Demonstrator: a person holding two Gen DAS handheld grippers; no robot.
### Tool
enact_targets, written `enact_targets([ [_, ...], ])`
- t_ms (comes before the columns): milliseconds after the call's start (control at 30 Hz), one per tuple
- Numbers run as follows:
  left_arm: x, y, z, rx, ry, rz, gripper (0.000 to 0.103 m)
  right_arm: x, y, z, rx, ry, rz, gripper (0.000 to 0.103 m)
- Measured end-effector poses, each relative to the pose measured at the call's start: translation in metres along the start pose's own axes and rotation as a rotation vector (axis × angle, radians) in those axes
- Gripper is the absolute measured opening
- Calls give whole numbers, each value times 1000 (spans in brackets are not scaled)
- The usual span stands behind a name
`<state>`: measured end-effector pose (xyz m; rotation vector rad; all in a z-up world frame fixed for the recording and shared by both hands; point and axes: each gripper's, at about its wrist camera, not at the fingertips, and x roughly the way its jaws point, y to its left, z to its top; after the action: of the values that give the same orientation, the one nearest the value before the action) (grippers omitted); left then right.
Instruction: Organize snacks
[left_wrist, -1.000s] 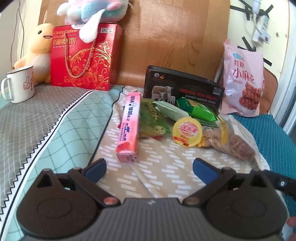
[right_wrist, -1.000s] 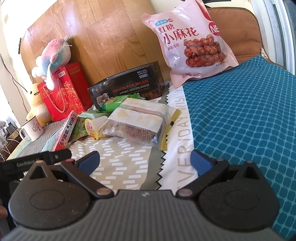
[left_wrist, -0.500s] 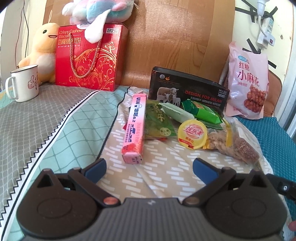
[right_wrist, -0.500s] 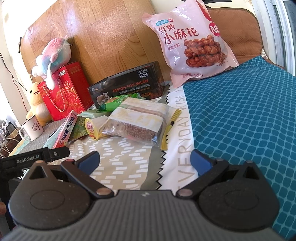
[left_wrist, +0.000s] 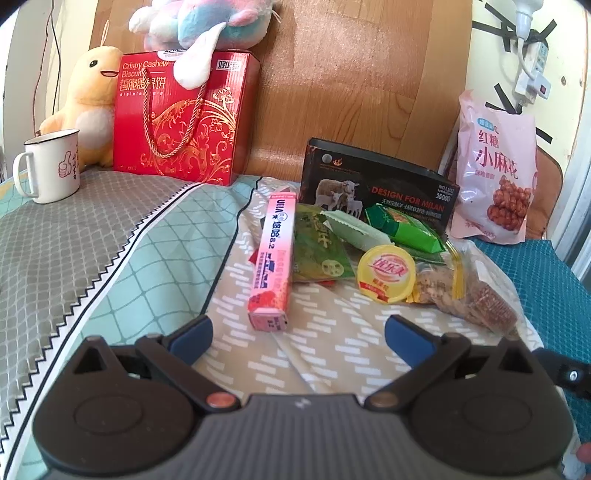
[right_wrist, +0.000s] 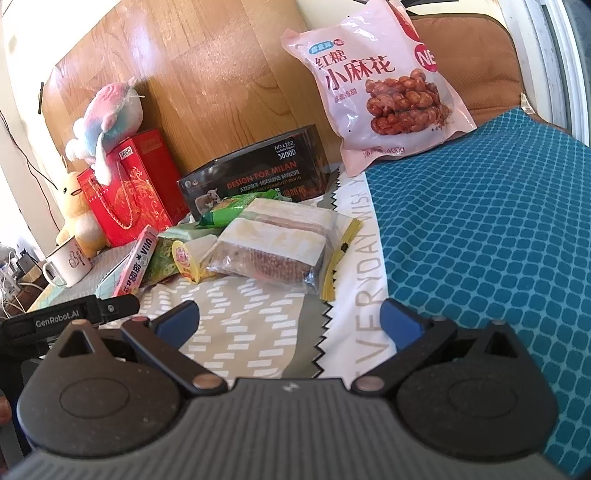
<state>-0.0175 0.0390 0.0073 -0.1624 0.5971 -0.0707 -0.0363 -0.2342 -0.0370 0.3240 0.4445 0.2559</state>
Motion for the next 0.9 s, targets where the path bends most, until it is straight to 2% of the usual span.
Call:
enact_targets([
  [100, -2, 0, 0, 4, -8, -17, 102, 1, 1, 1, 2, 4, 1, 103],
  [200, -4, 2, 1, 3, -12, -62, 96, 8, 2, 6, -35, 32, 9, 103],
  [367, -8, 6, 1, -9, -22, -130, 89, 39, 12, 20, -268, 123, -12, 103],
  [433, -8, 7, 1, -13, -22, -145, 88, 53, 15, 24, -321, 164, -29, 103],
  [567, -9, 12, 1, -34, -26, -179, 87, 62, 23, 27, -395, 143, -31, 102],
  [633, -10, 14, 1, -46, -30, -201, 87, 66, 24, 26, -418, 155, -45, 69],
  [700, -11, 17, 1, -60, -33, -224, 87, 63, 23, 27, -411, 150, -38, 58],
  [733, -11, 18, 1, -68, -33, -233, 87, 58, 22, 28, -390, 155, -21, 49],
  [800, -11, 21, 2, -83, -35, -249, 87, 45, 20, 31, -324, 167, 48, 42],
  [900, -15, 28, 1, -116, -45, -296, 87, 25, 8, 40, -87, 248, 266, 37],
])
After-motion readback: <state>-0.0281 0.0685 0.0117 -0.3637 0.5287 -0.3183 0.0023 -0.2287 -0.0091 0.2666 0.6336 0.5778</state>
